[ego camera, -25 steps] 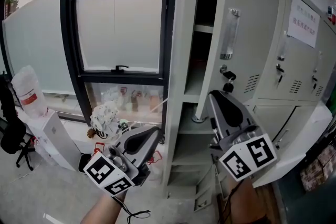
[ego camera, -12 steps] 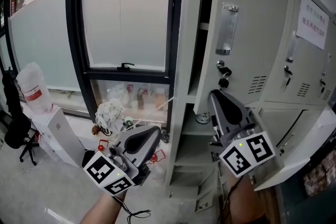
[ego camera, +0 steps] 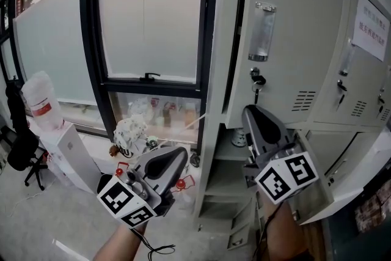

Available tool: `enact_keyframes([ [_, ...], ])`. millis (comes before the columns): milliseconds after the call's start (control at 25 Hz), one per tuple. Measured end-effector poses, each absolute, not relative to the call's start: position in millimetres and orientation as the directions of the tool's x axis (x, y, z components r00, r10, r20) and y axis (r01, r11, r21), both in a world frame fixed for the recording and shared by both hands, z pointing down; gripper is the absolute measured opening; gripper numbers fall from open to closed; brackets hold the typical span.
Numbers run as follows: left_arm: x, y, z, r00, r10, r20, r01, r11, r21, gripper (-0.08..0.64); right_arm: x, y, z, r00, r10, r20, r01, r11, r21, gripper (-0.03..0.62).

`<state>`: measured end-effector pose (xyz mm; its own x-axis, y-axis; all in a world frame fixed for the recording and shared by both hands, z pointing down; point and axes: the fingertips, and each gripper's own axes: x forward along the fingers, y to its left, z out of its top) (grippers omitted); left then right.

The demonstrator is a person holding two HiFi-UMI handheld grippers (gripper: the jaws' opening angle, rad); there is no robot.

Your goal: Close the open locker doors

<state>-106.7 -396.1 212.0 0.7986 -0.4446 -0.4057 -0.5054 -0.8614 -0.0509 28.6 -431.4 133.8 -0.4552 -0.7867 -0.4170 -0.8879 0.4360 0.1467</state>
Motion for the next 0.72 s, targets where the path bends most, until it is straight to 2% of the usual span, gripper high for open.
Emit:
enact_keyframes([
  [720, -95.9, -419.4, 207.0, 0.797, -0.446, -0.408, -0.508, -0.860, -0.053, 0.009, 36.5, -459.7, 139.0, -0.456, -0.791, -0.407, -0.886, 0.449, 0.118, 0.017],
])
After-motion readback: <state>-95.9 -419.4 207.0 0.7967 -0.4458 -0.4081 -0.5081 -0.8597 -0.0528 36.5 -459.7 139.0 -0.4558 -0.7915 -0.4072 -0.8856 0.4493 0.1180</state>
